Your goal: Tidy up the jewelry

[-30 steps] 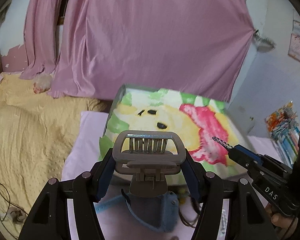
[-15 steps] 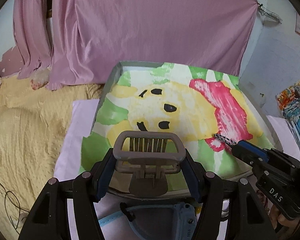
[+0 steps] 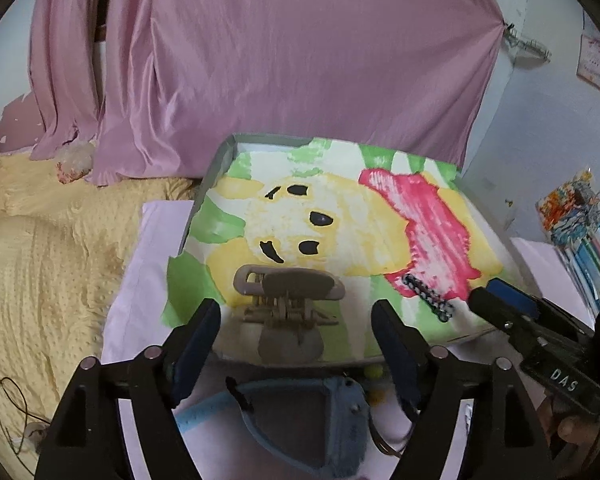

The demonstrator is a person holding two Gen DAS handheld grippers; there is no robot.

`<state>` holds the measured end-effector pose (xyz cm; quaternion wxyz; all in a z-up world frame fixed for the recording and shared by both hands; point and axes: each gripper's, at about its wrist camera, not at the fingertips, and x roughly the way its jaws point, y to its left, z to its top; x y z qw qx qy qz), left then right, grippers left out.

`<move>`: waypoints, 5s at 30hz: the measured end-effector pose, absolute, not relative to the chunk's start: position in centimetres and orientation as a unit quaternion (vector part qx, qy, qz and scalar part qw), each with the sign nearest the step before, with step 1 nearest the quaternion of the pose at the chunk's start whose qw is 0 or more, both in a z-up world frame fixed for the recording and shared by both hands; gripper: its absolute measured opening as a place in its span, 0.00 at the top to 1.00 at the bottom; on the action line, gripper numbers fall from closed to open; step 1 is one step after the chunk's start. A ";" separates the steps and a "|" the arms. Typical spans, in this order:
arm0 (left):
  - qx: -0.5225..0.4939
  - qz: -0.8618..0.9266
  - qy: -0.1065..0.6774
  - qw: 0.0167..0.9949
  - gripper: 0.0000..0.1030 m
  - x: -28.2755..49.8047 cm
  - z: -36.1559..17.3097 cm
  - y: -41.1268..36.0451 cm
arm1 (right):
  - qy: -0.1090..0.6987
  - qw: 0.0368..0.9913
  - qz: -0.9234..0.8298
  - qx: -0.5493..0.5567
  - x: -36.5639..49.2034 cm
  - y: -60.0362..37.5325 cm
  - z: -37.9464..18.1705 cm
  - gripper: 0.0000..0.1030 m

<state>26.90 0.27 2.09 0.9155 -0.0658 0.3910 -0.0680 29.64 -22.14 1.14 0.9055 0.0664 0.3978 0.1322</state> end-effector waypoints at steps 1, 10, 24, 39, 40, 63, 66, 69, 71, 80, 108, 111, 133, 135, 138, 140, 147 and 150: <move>-0.068 -0.066 0.384 0.918 0.24 26.4 2.3 0.3 | 0.392 0.908 0.130 0.071 29.3 -22.5 1.3 0.60; -0.089 -0.057 0.328 0.939 0.06 21.7 2.9 0.5 | 0.309 0.939 0.107 0.106 24.5 -25.7 3.8 0.39; -0.079 -0.044 0.217 0.972 0.00 14.2 3.5 0.3 | 0.210 0.971 0.073 0.087 15.8 -26.9 5.5 0.10; -0.060 -0.032 0.197 0.978 0.00 9.9 2.7 -0.2 | 0.160 0.985 0.045 0.055 10.3 -27.4 5.5 0.09; -0.059 -0.032 0.198 0.978 0.00 9.8 2.6 -0.3 | 0.161 0.985 0.044 0.054 10.1 -27.5 5.4 0.09; -0.069 -0.041 0.288 0.954 0.00 12.1 0.0 -0.9 | 0.213 0.976 0.033 0.040 10.4 -27.6 3.3 0.09; -0.068 -0.043 0.302 0.950 0.01 12.5 -0.2 -0.9 | 0.228 0.972 0.033 0.040 10.8 -27.6 3.1 0.09; -0.062 -0.048 0.320 0.944 0.01 13.0 -0.5 -1.2 | 0.237 0.970 0.032 0.041 11.1 -27.6 2.9 0.09; -0.060 -0.054 0.327 0.941 0.01 13.2 -0.6 -1.3 | 0.246 0.968 0.026 0.035 11.4 -27.6 2.9 0.10; -0.085 -0.092 0.377 0.917 0.33 14.9 -1.7 -1.7 | 0.292 0.953 0.066 0.038 12.7 -27.1 2.4 0.27; -0.037 -0.091 0.393 0.914 0.77 16.4 -1.6 -3.4 | 0.385 0.914 0.110 0.057 15.6 -26.1 0.4 0.75; -0.034 -0.093 0.394 0.914 0.84 16.4 -1.6 -3.5 | 0.391 0.912 0.114 0.057 15.7 -26.1 0.2 0.79; -0.053 -0.142 0.357 0.922 0.86 15.7 0.2 -4.8 | 0.366 0.921 0.123 0.055 15.3 -26.1 1.2 0.88; -0.057 -0.145 0.346 0.925 0.86 16.0 0.8 -4.9 | 0.356 0.925 0.123 0.054 15.2 -26.3 1.7 0.88; -0.060 -0.147 0.330 0.931 0.86 16.6 1.7 -5.2 | 0.348 0.928 0.124 0.052 15.4 -26.5 2.3 0.88; -0.063 -0.146 0.323 0.933 0.86 17.3 2.2 -5.4 | 0.341 0.930 0.127 0.053 15.7 -26.8 2.9 0.88; -0.072 -0.131 0.318 0.936 0.86 21.1 3.5 -5.9 | 0.317 0.938 0.124 0.058 17.3 -27.7 4.3 0.88; -0.072 -0.121 0.326 0.935 0.86 22.7 3.5 -6.1 | 0.309 0.942 0.121 0.055 18.7 -28.0 5.0 0.88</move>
